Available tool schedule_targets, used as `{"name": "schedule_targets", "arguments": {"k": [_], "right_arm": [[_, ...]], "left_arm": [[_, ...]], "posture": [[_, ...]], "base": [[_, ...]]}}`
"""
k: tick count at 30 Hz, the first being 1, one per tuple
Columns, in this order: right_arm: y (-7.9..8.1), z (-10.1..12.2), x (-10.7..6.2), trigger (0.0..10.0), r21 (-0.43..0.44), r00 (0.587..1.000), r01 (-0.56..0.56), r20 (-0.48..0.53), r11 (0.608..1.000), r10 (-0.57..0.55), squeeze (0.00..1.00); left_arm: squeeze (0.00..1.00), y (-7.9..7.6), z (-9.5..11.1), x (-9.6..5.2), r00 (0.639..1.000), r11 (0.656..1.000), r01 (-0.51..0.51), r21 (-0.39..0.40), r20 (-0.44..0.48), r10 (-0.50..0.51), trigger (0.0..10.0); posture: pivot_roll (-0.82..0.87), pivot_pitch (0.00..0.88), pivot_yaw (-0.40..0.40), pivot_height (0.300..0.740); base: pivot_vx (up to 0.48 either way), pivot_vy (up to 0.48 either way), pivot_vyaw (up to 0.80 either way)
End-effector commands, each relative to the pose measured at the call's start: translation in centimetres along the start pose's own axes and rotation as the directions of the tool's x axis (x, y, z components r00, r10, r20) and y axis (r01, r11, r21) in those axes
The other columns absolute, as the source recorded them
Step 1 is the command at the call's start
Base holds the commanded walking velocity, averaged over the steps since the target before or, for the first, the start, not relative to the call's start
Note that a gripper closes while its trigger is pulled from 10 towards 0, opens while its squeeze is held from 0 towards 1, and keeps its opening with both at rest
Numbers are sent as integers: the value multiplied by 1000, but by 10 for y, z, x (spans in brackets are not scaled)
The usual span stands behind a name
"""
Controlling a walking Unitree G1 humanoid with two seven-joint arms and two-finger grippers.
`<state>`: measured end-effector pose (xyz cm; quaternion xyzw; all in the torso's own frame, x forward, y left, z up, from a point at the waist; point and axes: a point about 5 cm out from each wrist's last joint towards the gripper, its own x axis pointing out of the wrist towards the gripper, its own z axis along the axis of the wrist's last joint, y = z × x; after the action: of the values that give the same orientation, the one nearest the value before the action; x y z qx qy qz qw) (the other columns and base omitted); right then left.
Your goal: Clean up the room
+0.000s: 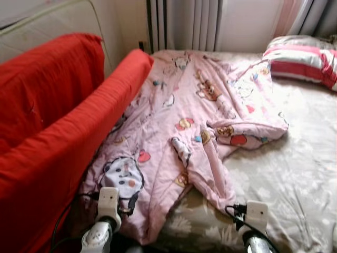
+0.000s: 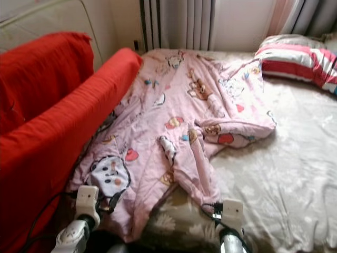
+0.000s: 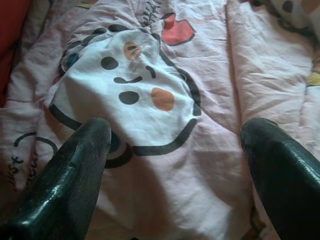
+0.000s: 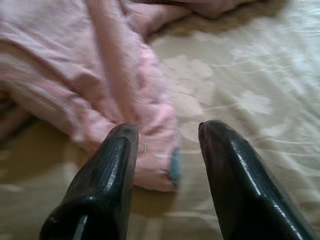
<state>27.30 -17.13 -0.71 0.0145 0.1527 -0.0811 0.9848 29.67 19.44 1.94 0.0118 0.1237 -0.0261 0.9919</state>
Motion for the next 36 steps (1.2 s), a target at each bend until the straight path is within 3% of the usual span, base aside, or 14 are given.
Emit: {"name": "schedule_targets", "arguments": {"k": [1, 13, 27, 35, 36], "right_arm": [[-4, -4, -2, 10000, -6, 1000, 9, -12, 1000, -9, 0], [-5, -4, -2, 10000, -10, 1000, 15, -21, 1000, -15, 0], [4, -5, 2, 10000, -26, 994, -70, -80, 997, 68, 0], [11, 5, 10, 10000, -30, 990, -119, -83, 992, 117, 0], [12, 5, 10, 10000, -35, 989, -124, -90, 992, 120, 447]], "left_arm": [[0, -2, -4, -1, 1000, 1000, 3, 0, -22, -3, 10000], [0, -1, -5, -1, 1000, 1000, 5, 2, -24, -5, 10000], [0, -2, -1, 0, 1000, 1000, 19, 4, -11, -19, 10000], [0, -1, 16, 7, 998, 999, 30, 15, 55, -31, 10000], [0, -1, 18, 8, 998, 999, 32, 17, 60, -33, 10000]], "posture": [[-24, 184, 47, 640], [-20, 190, 50, 640], [-17, 199, 54, 640], [-6, 223, 59, 640], [-6, 223, 59, 640]], "base": [[274, 0, 0], [284, 0, 0], [0, 0, 0], [0, 0, 0], [0, 0, 0]]}}
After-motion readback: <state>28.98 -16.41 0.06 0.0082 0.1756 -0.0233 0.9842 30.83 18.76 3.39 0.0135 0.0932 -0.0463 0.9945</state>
